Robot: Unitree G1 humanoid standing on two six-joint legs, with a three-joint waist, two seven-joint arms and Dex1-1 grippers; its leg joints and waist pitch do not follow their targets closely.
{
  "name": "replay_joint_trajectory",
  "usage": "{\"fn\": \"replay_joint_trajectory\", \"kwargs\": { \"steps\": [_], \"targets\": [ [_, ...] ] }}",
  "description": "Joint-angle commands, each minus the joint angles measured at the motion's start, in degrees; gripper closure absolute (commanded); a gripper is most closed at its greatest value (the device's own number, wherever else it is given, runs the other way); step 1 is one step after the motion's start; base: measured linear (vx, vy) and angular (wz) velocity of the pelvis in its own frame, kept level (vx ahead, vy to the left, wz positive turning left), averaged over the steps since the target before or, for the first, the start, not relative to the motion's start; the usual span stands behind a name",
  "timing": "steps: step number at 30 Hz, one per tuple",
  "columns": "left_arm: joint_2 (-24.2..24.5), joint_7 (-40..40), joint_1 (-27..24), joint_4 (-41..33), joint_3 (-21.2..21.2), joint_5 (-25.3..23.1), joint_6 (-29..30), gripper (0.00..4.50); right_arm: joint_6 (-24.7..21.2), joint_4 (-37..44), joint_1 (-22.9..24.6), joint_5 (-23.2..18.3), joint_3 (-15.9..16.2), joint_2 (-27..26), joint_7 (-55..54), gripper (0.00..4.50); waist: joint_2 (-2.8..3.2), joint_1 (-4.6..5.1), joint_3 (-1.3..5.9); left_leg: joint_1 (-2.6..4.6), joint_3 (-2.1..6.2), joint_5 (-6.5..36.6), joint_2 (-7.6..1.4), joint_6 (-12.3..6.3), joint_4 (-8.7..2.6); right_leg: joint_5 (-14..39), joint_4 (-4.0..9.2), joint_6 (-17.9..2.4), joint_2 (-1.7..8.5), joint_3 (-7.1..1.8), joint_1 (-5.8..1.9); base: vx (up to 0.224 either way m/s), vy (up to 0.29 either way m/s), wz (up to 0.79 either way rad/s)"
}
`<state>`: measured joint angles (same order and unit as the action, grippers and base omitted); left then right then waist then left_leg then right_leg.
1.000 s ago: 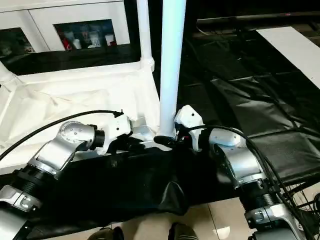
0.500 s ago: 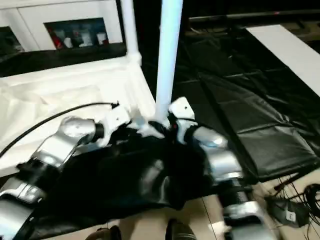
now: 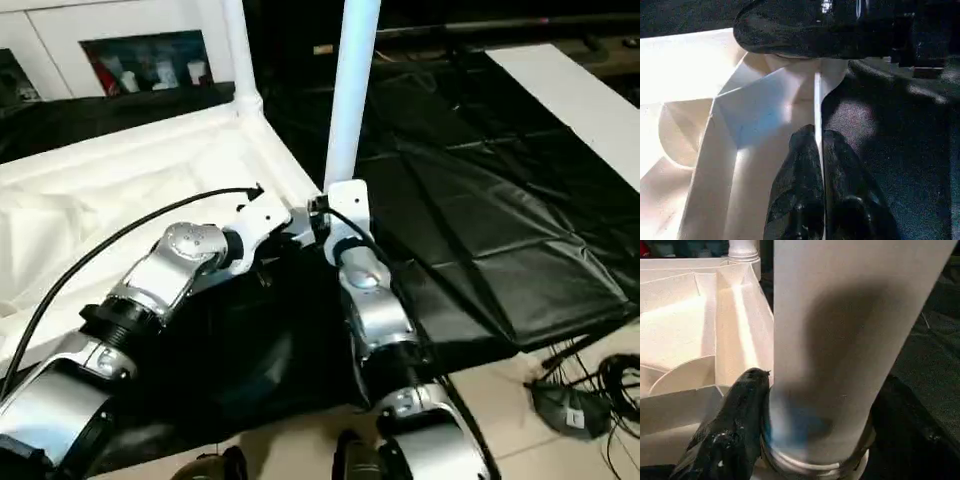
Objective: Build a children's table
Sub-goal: Rotate leg to tighten
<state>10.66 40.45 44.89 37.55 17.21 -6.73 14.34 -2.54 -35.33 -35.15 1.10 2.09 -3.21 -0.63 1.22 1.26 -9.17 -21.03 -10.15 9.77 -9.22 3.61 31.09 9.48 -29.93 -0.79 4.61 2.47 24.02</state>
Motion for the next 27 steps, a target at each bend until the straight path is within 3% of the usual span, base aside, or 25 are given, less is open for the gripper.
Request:
{"fn": "replay_joint_trajectory", "kwargs": {
  "steps": [1, 3, 4, 6, 9, 11, 12, 13, 15, 16, 17, 18, 19, 22, 23, 25, 27],
  "targets": [
    [-0.6, -1.0, -2.3, 0.4, 0.2, 0.3, -1.3, 4.50, -0.7, -1.8, 2.2, -2.9, 0.9, -2.1, 4.9, 1.19, -0.40, 0.08, 1.69, 1.13, 1.94, 28.0, -2.82, -2.51, -5.03, 34.5, 4.28, -4.3, 3.62, -1.54, -0.86, 0.000, 0.000, 0.00],
    [-0.1, -0.4, -2.5, -0.1, 0.3, 0.3, -1.4, 4.50, 0.1, -0.7, 2.3, -3.0, 1.1, -1.7, 5.8, 1.19, -0.35, -0.06, 1.84, 1.22, 1.84, 27.1, -2.88, -2.67, -4.92, 33.9, 4.21, -4.9, 3.79, -1.71, -0.88, 0.000, 0.000, 0.00],
    [0.2, 0.3, -2.5, -0.2, 0.3, 0.4, -1.6, 4.50, 0.9, 0.1, 2.1, -2.8, 1.2, -1.3, 6.2, 1.17, -0.65, -0.11, 1.87, 0.78, 1.72, 25.3, -2.92, -3.21, -4.99, 32.4, 4.03, -5.5, 3.88, -1.86, -1.25, 0.000, 0.000, 0.00],
    [1.1, 1.4, -3.2, -1.4, 0.4, 0.3, -1.8, 4.50, 0.9, 2.7, 2.3, -3.1, 1.0, -0.3, 6.9, 0.91, -0.79, -0.33, 2.02, 0.72, 1.51, 23.3, -2.97, -3.64, -4.92, 31.3, 3.86, -6.2, 3.90, -2.05, -1.33, 0.000, 0.000, 0.00],
    [3.1, 4.7, -4.8, -4.4, 0.9, 0.7, -2.8, 4.50, -0.4, 9.0, 3.2, -3.3, 0.6, 3.0, 8.1, 0.60, -1.09, -0.66, 2.42, 0.25, 0.97, 17.0, -2.96, -5.07, -4.63, 25.4, 3.15, -8.0, 3.77, -2.40, -1.85, 0.000, 0.000, 0.00],
    [3.6, 5.5, -5.3, -5.2, 1.0, 0.8, -2.9, 4.50, -1.1, 10.7, 3.6, -3.4, 0.6, 4.0, 8.8, 0.47, -0.97, -0.88, 2.50, 0.22, 0.53, 15.9, -2.84, -5.46, -4.31, 23.8, 2.95, -8.7, 3.66, -2.59, -1.55, 0.000, 0.000, 0.00],
    [5.5, 8.1, -7.0, -7.8, 1.6, 1.1, -3.6, 4.50, -5.5, 16.7, 5.6, -5.3, 1.1, 7.6, 14.8, 0.35, -1.44, -0.98, 2.38, 0.49, 0.42, 17.4, -2.74, -5.58, -4.18, 26.7, 3.16, -8.1, 3.48, -2.54, -1.31, 0.000, 0.000, 0.00],
    [6.6, 9.7, -8.0, -9.4, 2.0, 1.3, -4.4, 4.50, -8.6, 20.5, 7.1, -6.9, 1.6, 10.1, 19.4, 0.23, -1.45, -1.41, 2.47, 0.27, 0.50, 16.3, -2.77, -6.37, -4.16, 26.6, 2.93, -7.2, 3.44, -2.64, -1.84, 0.000, 0.000, 0.00],
    [8.4, 13.0, -9.5, -11.9, 2.4, 2.4, -5.2, 4.50, -12.1, 26.2, 9.5, -8.7, 3.0, 15.0, 26.1, 0.17, -1.14, -1.71, 2.75, 0.17, 0.50, 14.4, -3.10, -7.03, -4.17, 24.6, 2.69, -7.2, 3.45, -2.70, -1.93, 0.067, -0.043, 0.07],
    [10.7, 19.1, -11.7, -15.4, 3.1, 4.8, -9.1, 4.50, -12.7, 31.0, 12.3, -9.1, 4.5, 21.5, 33.6, 0.08, -1.12, -2.01, 2.97, 0.17, 0.30, 12.6, -3.30, -7.72, -3.83, 20.3, 2.20, -8.2, 3.20, -2.69, -1.86, 0.075, -0.042, 0.06],
    [10.7, 19.1, -11.7, -15.4, 3.1, 4.8, -9.1, 4.50, -12.7, 31.0, 12.3, -9.1, 4.5, 21.5, 33.6, 0.08, -1.23, -2.20, 3.14, 0.17, 0.24, 11.9, -3.27, -7.92, -3.64, 18.8, 2.00, -8.7, 3.14, -2.67, -1.97, 0.087, -0.043, 0.09],
    [13.0, 23.2, -13.2, -18.2, 3.4, 6.4, -9.0, 4.50, -12.5, 34.2, 14.6, -10.9, 4.6, 27.3, 40.6, 0.08, -1.08, -2.10, 3.17, 0.28, -0.17, 11.7, -3.25, -8.19, -3.33, 16.4, 1.72, -10.1, 3.06, -2.89, -1.65, 0.099, -0.042, 0.08],
    [14.0, 24.9, -13.6, -18.9, 3.5, 6.8, -10.1, 4.50, -11.5, 34.9, 15.4, -11.7, 4.3, 29.5, 43.6, 0.08, -1.12, -2.24, 3.41, 0.15, -0.11, 10.6, -3.27, -8.37, -3.18, 14.6, 1.31, -10.8, 3.20, -2.79, -2.17, 0.099, -0.042, 0.08],
    [15.6, 29.2, -14.3, -21.4, 2.7, 9.5, -9.7, 4.50, -11.5, 37.9, 17.9, -16.6, 5.7, 34.6, 53.3, 0.08, -0.81, -3.03, 4.52, -0.08, -0.60, 0.4, -3.20, -12.06, -1.94, -6.2, -1.41, -16.0, 2.63, -2.84, -3.08, 0.100, -0.025, 0.02],
    [15.6, 29.6, -14.3, -21.6, 2.7, 9.7, -9.6, 4.50, -11.4, 38.1, 18.1, -16.7, 6.0, 35.0, 54.0, 0.08, -0.92, -3.05, 4.52, -0.27, -0.65, -1.2, -3.11, -12.75, -1.70, -9.6, -1.79, -16.6, 2.47, -2.87, -3.07, 0.078, -0.008, 0.01],
    [16.0, 30.0, -14.2, -22.2, 2.7, 9.8, -8.9, 4.50, -12.9, 39.6, 19.0, -17.8, 6.9, 36.1, 56.3, 0.08, -1.02, -2.81, 4.70, -0.76, -0.51, -3.9, -2.92, -14.46, -1.07, -14.9, -2.62, -18.1, 2.38, -2.62, -3.26, 0.000, 0.000, 0.00],
    [16.2, 30.6, -13.8, -22.3, 2.8, 9.9, -8.5, 4.50, -13.5, 40.3, 19.4, -18.0, 8.3, 36.8, 58.3, 0.08, -1.04, -2.93, 4.39, -0.64, -0.58, -1.8, -3.17, -14.53, -1.10, -10.7, -2.12, -17.9, 2.51, -2.43, -3.01, 0.000, 0.000, 0.00]
  ]
}}
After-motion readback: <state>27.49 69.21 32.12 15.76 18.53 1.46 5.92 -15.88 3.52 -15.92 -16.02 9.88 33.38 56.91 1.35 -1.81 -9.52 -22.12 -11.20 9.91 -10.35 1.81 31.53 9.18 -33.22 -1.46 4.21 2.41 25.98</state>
